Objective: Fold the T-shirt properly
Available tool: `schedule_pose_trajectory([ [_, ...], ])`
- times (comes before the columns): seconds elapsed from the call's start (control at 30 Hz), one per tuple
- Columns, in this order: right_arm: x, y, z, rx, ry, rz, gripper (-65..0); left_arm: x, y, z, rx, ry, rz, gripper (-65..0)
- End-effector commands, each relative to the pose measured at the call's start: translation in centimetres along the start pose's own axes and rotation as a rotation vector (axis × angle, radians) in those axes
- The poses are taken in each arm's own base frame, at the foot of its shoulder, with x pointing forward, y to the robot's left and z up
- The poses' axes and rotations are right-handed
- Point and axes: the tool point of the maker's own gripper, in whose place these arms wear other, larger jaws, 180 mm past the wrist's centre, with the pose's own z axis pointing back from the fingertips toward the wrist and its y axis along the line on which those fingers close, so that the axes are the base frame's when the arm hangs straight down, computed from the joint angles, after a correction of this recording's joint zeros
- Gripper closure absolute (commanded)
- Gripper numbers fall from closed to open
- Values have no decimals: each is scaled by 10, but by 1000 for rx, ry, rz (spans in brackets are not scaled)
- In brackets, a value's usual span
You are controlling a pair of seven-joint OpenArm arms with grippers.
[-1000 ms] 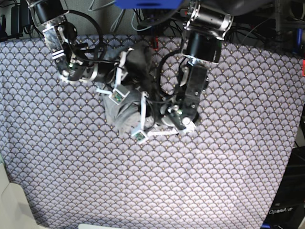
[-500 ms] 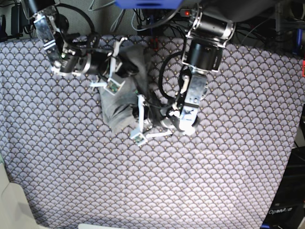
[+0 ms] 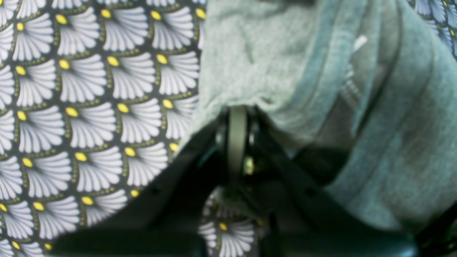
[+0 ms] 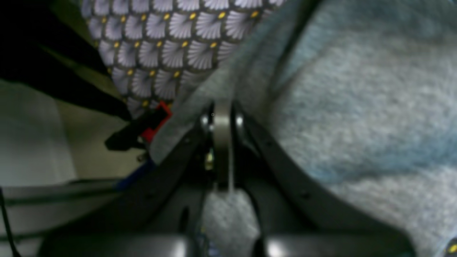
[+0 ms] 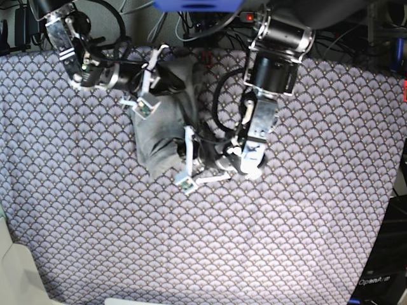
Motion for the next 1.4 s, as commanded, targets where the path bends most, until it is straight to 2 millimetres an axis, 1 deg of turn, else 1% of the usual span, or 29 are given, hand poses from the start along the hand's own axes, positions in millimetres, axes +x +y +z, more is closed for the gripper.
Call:
schedule_pose_trajectory([
  [0.0, -14, -11, 4, -29, 63, 12, 0, -4, 4, 1, 21, 40, -17, 0],
  [0.07, -23, -15, 5, -35, 74, -9, 0, -4, 4, 1, 22, 41, -17, 0],
  [0.17, -28, -14, 6, -34, 78, -20, 0, -4, 5, 1, 23, 41, -18, 0],
  [0.23, -29, -14, 6, -35, 81, -21, 0, -7, 11, 4, 35, 48, -18, 0],
  [0.3, -35, -18, 8, -41, 88, -33, 0, -7, 12, 4, 36, 46, -19, 0],
  [0.37, -38, -19, 9, -45, 88, -41, 0, -5, 15, 6, 44, 41, -22, 0],
  [0.4, -37, -19, 9, -44, 86, -39, 0, 1, 19, 11, 58, 22, -25, 0],
  [0.47, -32, -18, 12, -43, 82, -17, 0, 11, 27, 22, 91, -26, -10, 0],
  [0.5, -31, -17, 16, -43, 87, 0, 0, 19, 32, 29, 110, -58, -2, 0],
  [0.57, -21, -13, 21, -37, 72, 39, 0, 29, 40, 40, 143, -91, 0, 0],
  [0.6, -14, -9, 22, -32, 58, 58, 0, 30, 43, 44, 154, -90, -1, 0],
  [0.67, -8, -5, 28, -27, 58, 90, 0, 37, 48, 54, 182, -90, -16, 0],
  [0.8, 6, -7, 38, -55, 70, 143, 0, 52, 53, 74, 234, -112, -52, 0],
  [0.9, 23, -3, 44, -68, 62, 199, 0, 60, 58, 95, 289, -118, -81, 0],
  [0.97, 31, 3, 50, -74, 57, 228, 0, 66, 61, 111, 332, -123, -99, 0],
  [1.0, 36, 7, 52, -76, 49, 244, 0, 66, 67, 121, 359, -127, -97, 0],
  [1.07, 46, 14, 58, -82, 43, 281, 0, 58, 81, 144, 426, -123, -70, 0],
  [1.1, 48, 15, 59, -89, 45, 289, 0, 56, 86, 154, 458, -122, -61, 0],
  [1.13, 49, 11, 62, -105, 50, 291, 0, 49, 97, 170, 507, -112, -48, 0],
  [1.23, 49, -11, 77, -181, 64, 280, 0, 9, 125, 215, 641, -27, -17, 0],
  [1.3, 43, -31, 99, -259, 79, 259, 0, -26, 137, 240, 712, 49, -2, 0],
  [1.37, 41, -50, 120, -336, 88, 245, 0, -55, 140, 252, 741, 113, -6, 0],
])
